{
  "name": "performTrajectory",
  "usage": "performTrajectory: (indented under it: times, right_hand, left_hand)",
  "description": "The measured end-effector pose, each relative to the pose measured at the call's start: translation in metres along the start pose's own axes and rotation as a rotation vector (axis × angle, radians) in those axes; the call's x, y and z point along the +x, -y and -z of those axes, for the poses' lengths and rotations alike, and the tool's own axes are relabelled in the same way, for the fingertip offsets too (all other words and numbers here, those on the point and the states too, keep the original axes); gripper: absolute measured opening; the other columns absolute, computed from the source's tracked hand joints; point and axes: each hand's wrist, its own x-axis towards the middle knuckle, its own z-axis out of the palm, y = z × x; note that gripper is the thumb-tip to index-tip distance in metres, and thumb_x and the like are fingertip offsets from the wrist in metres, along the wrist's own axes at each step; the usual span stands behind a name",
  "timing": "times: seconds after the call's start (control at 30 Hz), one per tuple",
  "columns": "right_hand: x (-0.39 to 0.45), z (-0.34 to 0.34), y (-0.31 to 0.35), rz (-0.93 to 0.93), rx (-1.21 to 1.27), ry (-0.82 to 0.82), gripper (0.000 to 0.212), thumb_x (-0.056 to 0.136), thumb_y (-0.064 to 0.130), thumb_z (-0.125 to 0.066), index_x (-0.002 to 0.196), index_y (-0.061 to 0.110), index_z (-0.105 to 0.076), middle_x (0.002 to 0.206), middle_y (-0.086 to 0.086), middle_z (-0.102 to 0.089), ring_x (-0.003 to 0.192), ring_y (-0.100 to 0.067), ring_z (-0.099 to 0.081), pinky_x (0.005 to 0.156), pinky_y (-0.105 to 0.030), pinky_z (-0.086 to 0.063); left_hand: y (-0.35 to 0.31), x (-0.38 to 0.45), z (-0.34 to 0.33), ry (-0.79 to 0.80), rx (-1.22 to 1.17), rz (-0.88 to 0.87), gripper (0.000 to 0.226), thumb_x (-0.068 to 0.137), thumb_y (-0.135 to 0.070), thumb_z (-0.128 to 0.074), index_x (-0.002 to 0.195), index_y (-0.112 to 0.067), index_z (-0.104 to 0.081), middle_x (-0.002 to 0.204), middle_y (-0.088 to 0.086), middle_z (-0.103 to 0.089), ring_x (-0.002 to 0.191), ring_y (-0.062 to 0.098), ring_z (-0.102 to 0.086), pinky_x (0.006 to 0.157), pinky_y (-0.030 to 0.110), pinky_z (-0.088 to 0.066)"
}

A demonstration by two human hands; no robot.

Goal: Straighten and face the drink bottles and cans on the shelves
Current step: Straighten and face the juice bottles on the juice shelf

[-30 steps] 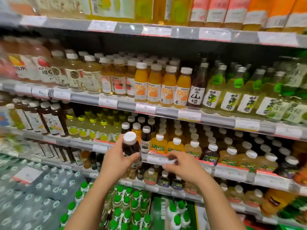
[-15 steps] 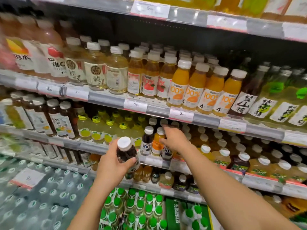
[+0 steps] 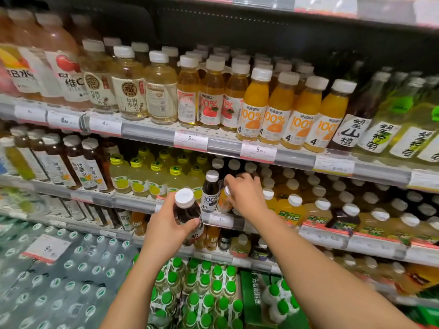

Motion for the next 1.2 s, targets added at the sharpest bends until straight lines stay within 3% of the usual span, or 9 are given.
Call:
performTrajectory:
  times: [0.07,0.13,0.2,0.23,0.3,0.43,0.63,0.83,1.2]
  right_hand:
    - [-0.011,0.004,-0.001,-0.002,0.023,-0.038,0.039,0.086,0.027,-0.073,0.119,0.024,-0.054,0.106,0.0,-0.071,0.122,-0.03,-0.051,0.111,-0.055,-0.03]
    - [-0.025,0.014,-0.003,-0.044,0.095,-0.099,0.04,0.086,0.032,-0.075,0.12,0.028,-0.054,0.105,0.002,-0.07,0.115,-0.026,-0.057,0.111,-0.05,-0.034]
    - [-0.044,0.025,-0.008,-0.114,0.222,-0.154,0.041,0.087,0.035,-0.076,0.122,0.03,-0.054,0.103,0.003,-0.07,0.101,-0.023,-0.063,0.088,-0.039,-0.048]
    - [-0.054,0.029,-0.011,-0.145,0.296,-0.18,0.041,0.088,0.035,-0.076,0.123,0.031,-0.054,0.103,0.005,-0.07,0.096,-0.021,-0.065,0.075,-0.035,-0.047]
    - [-0.074,0.032,-0.019,-0.196,0.44,-0.211,0.04,0.087,0.032,-0.078,0.12,0.033,-0.055,0.101,0.01,-0.069,0.089,-0.017,-0.064,0.066,-0.031,-0.042]
    - [-0.106,0.031,-0.039,-0.276,0.574,-0.214,0.037,0.084,0.03,-0.08,0.112,0.037,-0.058,0.092,0.019,-0.063,0.077,-0.006,-0.057,0.068,-0.029,-0.039]
    - [-0.139,0.035,-0.072,-0.358,0.532,-0.246,0.039,0.084,0.032,-0.08,0.118,0.037,-0.062,0.109,0.017,-0.069,0.101,-0.013,-0.063,0.082,-0.035,-0.05]
    - [-0.162,0.039,-0.096,-0.408,0.537,-0.25,0.041,0.085,0.035,-0.079,0.121,0.04,-0.06,0.117,0.02,-0.066,0.109,-0.009,-0.06,0.09,-0.037,-0.052]
    - [-0.182,0.036,-0.112,-0.419,0.514,-0.227,0.041,0.085,0.037,-0.077,0.12,0.045,-0.057,0.111,0.023,-0.063,0.107,-0.008,-0.058,0.088,-0.034,-0.051]
  left_hand:
    - [-0.002,0.001,-0.004,0.001,0.011,-0.017,0.052,0.079,-0.03,-0.085,0.116,-0.039,-0.048,0.095,-0.031,-0.059,0.085,-0.003,-0.059,0.068,0.019,-0.044]
    - [-0.004,0.002,-0.009,0.013,0.022,-0.03,0.05,0.081,-0.029,-0.084,0.115,-0.037,-0.048,0.093,-0.031,-0.059,0.076,-0.011,-0.055,0.064,0.011,-0.04]
    - [-0.006,0.004,-0.014,0.026,0.025,-0.037,0.053,0.08,-0.027,-0.085,0.119,-0.037,-0.049,0.098,-0.028,-0.061,0.078,-0.007,-0.057,0.066,0.015,-0.043]
    - [-0.008,0.007,-0.018,0.027,0.022,-0.039,0.055,0.079,-0.027,-0.086,0.122,-0.035,-0.05,0.101,-0.024,-0.064,0.081,-0.001,-0.059,0.068,0.02,-0.045]
    - [-0.01,0.014,-0.025,0.007,0.041,-0.043,0.061,0.076,-0.025,-0.088,0.126,-0.029,-0.053,0.109,-0.014,-0.062,0.097,0.01,-0.057,0.079,0.029,-0.043]
    - [-0.016,0.038,-0.046,-0.017,0.125,-0.108,0.064,0.07,-0.024,-0.092,0.125,-0.02,-0.058,0.113,-0.003,-0.051,0.106,0.019,-0.053,0.085,0.029,-0.038]
    - [-0.038,0.08,-0.082,-0.039,0.291,-0.133,0.068,0.068,-0.036,-0.092,0.127,-0.021,-0.061,0.115,0.003,-0.063,0.113,0.028,-0.056,0.092,0.045,-0.049]
    - [-0.045,0.09,-0.113,-0.076,0.304,-0.108,0.059,0.071,-0.033,-0.091,0.121,-0.023,-0.061,0.118,0.0,-0.067,0.109,0.027,-0.064,0.076,0.037,-0.052]
    - [-0.036,0.097,-0.139,-0.08,0.315,-0.062,0.064,0.081,-0.032,-0.085,0.132,-0.017,-0.051,0.092,0.005,-0.073,0.08,0.027,-0.068,0.055,0.032,-0.046]
